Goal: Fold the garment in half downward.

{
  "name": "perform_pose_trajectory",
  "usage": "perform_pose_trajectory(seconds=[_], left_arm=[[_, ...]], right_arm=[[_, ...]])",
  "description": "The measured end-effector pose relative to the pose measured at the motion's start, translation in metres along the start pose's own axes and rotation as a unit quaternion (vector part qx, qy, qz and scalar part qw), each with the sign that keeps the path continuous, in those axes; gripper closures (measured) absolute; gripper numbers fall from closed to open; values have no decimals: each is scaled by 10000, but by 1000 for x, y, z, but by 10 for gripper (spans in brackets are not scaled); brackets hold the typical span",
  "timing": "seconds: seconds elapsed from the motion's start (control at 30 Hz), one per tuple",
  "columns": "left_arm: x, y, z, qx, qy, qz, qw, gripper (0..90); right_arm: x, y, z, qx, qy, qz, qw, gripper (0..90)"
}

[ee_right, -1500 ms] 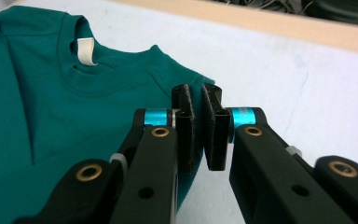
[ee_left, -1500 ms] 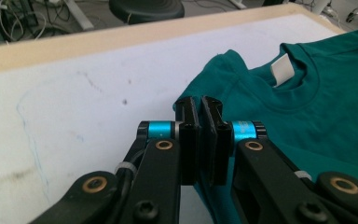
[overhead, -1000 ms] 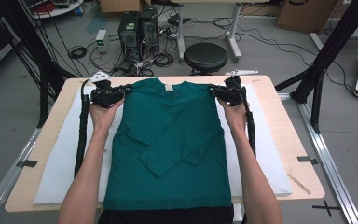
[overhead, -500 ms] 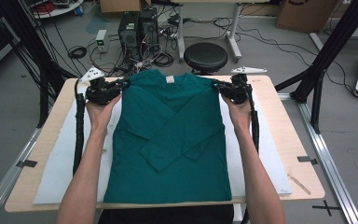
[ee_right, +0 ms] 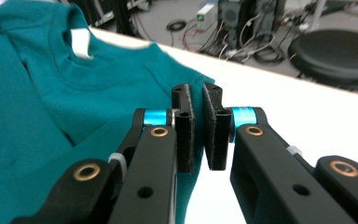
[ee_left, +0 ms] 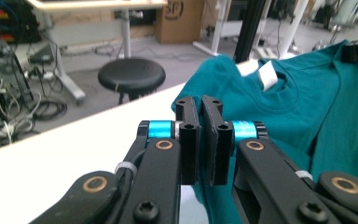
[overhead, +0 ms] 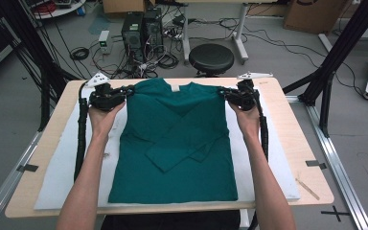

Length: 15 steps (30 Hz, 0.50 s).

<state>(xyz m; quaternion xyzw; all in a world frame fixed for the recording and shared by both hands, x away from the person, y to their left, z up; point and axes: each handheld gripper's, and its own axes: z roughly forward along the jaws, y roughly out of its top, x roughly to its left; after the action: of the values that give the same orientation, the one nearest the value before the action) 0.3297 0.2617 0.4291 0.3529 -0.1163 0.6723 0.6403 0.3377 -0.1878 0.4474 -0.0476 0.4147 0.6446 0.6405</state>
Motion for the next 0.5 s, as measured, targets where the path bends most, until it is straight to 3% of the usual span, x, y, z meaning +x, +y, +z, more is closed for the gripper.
perform_pose_trajectory(seconds=[0.17,0.27,0.33,0.43,0.5], left_arm=[[-2,-13,1,292,-37,37,9996,854],[-4,-18,-2,340,-82,35,9994,853],[-5,-22,-4,356,-149,-11,9993,853],[-8,-27,-8,423,-154,42,9990,853],[-10,-30,-10,486,-153,92,9987,853]], right_arm=[[7,-3,4,277,11,-189,9994,851],[15,-9,4,156,-54,-349,9993,851],[15,-15,5,226,36,-276,9994,851],[15,-23,2,212,36,-259,9994,851],[14,-28,0,340,77,-208,9992,850]])
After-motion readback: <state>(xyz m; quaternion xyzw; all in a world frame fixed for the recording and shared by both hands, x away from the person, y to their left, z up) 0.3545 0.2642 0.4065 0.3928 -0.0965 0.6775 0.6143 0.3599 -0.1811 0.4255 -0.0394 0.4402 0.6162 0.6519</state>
